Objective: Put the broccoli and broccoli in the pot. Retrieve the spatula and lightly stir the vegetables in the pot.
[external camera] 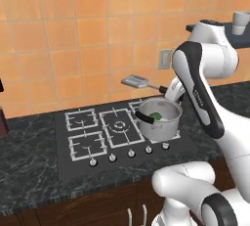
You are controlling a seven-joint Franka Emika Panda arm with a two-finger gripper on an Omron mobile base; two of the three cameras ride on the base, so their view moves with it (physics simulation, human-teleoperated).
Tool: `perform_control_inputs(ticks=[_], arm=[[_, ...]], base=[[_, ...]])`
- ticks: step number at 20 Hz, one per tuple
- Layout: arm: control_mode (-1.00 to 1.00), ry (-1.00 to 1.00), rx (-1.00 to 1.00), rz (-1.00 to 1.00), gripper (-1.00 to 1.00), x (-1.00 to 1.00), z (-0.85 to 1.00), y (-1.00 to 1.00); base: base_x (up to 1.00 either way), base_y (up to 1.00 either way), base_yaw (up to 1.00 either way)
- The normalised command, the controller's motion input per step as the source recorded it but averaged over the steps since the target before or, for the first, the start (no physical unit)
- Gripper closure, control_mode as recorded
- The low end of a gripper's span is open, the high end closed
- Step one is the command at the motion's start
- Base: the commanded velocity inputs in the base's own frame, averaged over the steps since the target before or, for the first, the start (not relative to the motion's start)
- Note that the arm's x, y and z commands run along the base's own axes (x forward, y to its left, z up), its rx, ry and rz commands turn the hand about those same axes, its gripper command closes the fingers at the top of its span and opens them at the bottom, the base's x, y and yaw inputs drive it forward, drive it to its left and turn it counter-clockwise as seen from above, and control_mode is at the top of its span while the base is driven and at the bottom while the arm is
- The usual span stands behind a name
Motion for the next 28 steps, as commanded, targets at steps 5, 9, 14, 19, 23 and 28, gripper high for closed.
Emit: perform_control_inputs(ticks=[5,9,14,19,23,28], arm=[[-1.00,0.01,-0.04,0.00,1.00,0.23,-0.06,-0.21],[-1.00,0.00,-0.06,-0.01,1.00,0.31,-0.06,-0.16],[-1.00,0.00,0.00,0.00,1.00,0.50,-0.02,-0.27],[-1.00,0.00,-0.01,0.00,1.00,0.81,-0.13,-0.39],[-1.00,0.00,-0.01,0.00,1.00,0.42,-0.04,-0.30],[-1.00,0.01,-0.03,0.01,1.00,0.53,-0.06,-0.29]], base=[[0.00,0.00,0.00],[0.00,0.00,0.00],[0.00,0.00,0.00],[0.00,0.00,0.00],[0.00,0.00,0.00],[0.00,0.00,0.00]])
